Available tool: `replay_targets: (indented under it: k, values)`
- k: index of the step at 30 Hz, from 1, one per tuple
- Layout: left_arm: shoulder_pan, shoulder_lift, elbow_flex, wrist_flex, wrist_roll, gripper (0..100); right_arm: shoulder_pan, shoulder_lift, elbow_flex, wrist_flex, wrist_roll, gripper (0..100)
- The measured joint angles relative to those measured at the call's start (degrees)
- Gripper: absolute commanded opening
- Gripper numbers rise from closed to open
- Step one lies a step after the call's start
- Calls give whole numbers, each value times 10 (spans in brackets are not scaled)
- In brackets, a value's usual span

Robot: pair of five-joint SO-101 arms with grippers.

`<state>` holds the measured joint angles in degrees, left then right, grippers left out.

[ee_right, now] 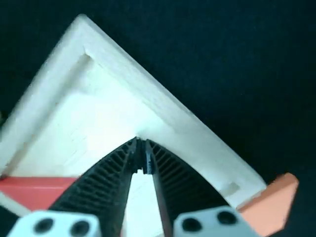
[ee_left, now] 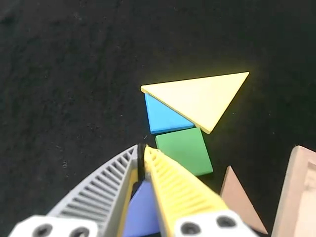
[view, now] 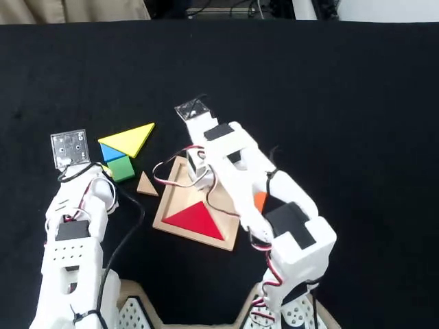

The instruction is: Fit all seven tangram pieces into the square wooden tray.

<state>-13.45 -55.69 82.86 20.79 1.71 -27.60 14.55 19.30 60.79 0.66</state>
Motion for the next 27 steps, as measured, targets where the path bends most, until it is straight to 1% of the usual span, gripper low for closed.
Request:
replay_targets:
  k: [6,11,20,25,27]
  values:
    - [-4,0,0,0,0,30,-5,-4,6,-7,7,11]
    - [-4,0,0,0,0,30,-5,27,-18,-7,10,11]
    - [-4,0,0,0,0,30,-5,47,-60,50,8,11]
    - [-4,0,0,0,0,30,-6,44,-60,55,8,11]
    - [-4,0,0,0,0,30,5,32,-59,69,9,11]
